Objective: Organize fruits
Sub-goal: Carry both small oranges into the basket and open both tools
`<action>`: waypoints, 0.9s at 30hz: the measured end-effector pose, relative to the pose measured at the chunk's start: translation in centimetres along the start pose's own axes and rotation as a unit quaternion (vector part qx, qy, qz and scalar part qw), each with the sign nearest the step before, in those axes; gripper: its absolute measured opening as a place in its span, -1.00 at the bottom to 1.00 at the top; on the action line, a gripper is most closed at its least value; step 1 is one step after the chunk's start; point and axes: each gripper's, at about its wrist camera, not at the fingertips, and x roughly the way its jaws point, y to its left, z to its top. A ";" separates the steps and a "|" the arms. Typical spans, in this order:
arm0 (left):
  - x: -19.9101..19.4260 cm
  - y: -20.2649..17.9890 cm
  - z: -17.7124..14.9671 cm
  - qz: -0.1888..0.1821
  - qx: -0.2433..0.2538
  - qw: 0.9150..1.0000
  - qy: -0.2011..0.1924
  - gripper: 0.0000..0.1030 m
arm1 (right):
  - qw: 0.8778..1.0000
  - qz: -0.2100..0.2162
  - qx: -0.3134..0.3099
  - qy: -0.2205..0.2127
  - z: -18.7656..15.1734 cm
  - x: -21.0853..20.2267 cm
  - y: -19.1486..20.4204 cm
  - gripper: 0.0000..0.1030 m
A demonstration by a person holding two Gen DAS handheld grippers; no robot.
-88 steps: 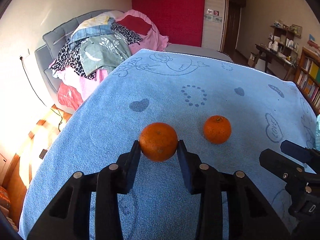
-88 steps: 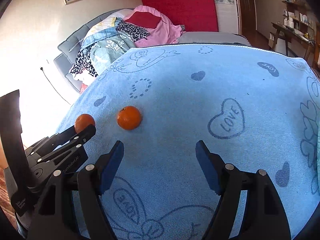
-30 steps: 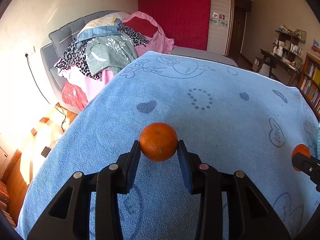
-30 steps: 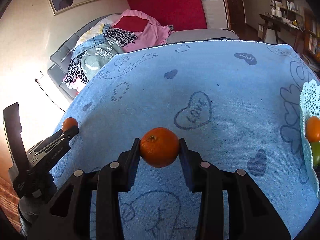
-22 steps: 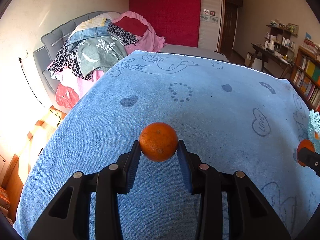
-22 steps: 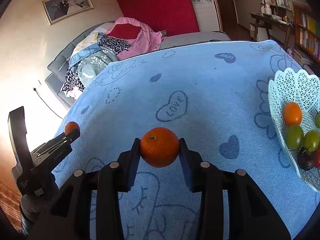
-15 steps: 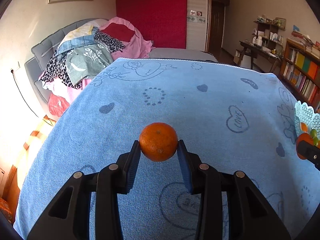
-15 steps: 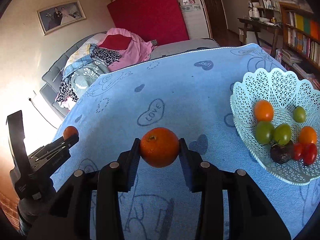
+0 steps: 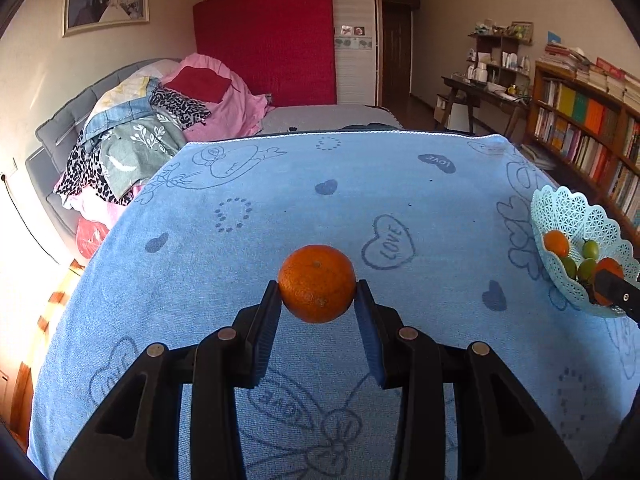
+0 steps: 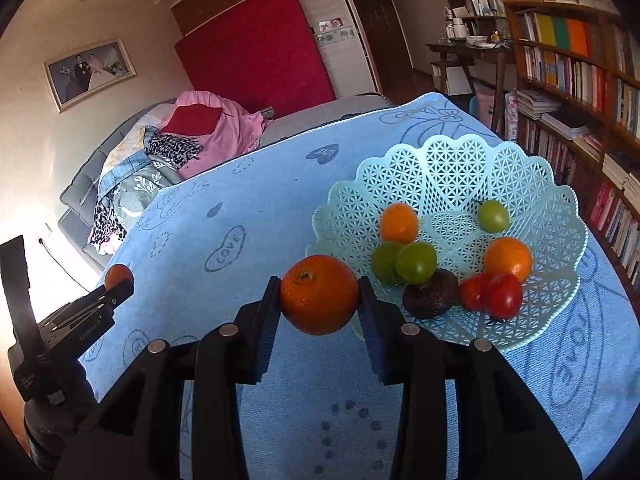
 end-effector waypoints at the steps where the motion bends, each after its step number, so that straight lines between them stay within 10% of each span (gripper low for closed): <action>1: 0.0 -0.5 0.1 -0.002 0.003 1.000 0.000 -0.26 | 1.000 -0.003 0.004 -0.001 0.1 -0.1 -0.5 -0.24; 27: 2.0 -9.6 2.4 -0.050 0.070 0.996 0.005 -0.25 | 0.995 -0.082 0.029 -0.039 3.9 -0.9 -8.4 -0.24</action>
